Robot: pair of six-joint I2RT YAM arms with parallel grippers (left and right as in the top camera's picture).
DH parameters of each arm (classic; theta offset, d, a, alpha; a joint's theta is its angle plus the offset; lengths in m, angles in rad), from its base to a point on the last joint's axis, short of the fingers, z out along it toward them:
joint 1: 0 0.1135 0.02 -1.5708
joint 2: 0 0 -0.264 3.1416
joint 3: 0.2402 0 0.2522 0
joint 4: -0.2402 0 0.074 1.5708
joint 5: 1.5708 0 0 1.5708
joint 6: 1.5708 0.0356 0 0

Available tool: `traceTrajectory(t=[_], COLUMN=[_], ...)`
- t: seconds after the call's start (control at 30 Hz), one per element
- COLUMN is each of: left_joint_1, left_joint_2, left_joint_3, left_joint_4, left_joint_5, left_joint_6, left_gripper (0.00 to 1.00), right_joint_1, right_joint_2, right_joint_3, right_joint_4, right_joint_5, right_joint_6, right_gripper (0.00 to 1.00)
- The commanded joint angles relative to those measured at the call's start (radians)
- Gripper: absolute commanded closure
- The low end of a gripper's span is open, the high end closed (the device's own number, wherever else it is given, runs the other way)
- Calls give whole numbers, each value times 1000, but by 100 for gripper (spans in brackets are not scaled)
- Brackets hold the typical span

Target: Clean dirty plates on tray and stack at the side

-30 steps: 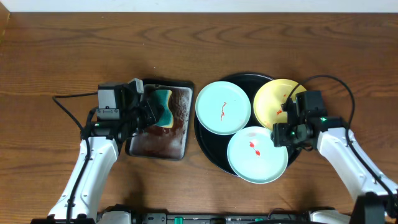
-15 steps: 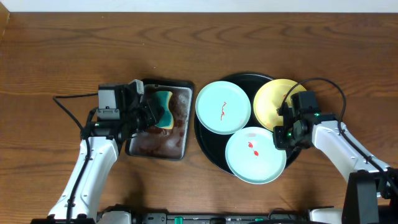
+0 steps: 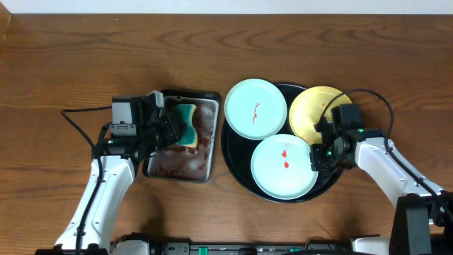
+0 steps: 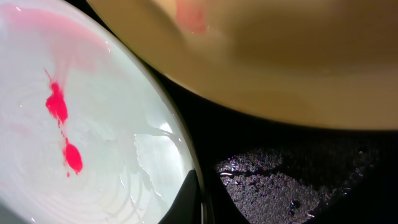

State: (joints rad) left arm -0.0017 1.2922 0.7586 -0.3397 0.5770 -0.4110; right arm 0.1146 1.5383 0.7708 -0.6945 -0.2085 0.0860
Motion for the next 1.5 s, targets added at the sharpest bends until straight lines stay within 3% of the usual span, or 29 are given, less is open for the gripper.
traceTrajectory(t=[0.0,0.7,0.83,0.97,1.07,1.3,1.47], left_joint_1=[5,4,4,4,4,2,-47], left_joint_2=[-5,-5,-6,-18,-23,-18,-15], left_joint_3=[3,3,3,3,3,-4,-20], left_joint_4=[0,13,95,286,338,213,108], left_joint_5=[14,18,67,67,65,57,-109], left_joint_6=[21,46,163,182,182,196,220], left_gripper=[93,93,93,93,93,93,93], right_joint_1=[5,5,5,5,5,5,5], right_joint_2=[2,2,2,2,2,2,2], right_joint_3=[18,18,18,18,18,18,18], right_joint_4=[2,6,6,6,6,8,8], right_joint_5=[16,-10,-10,-10,-10,-10,-10], right_joint_6=[3,3,3,3,3,3,3], right_gripper=[99,99,99,99,99,99,99])
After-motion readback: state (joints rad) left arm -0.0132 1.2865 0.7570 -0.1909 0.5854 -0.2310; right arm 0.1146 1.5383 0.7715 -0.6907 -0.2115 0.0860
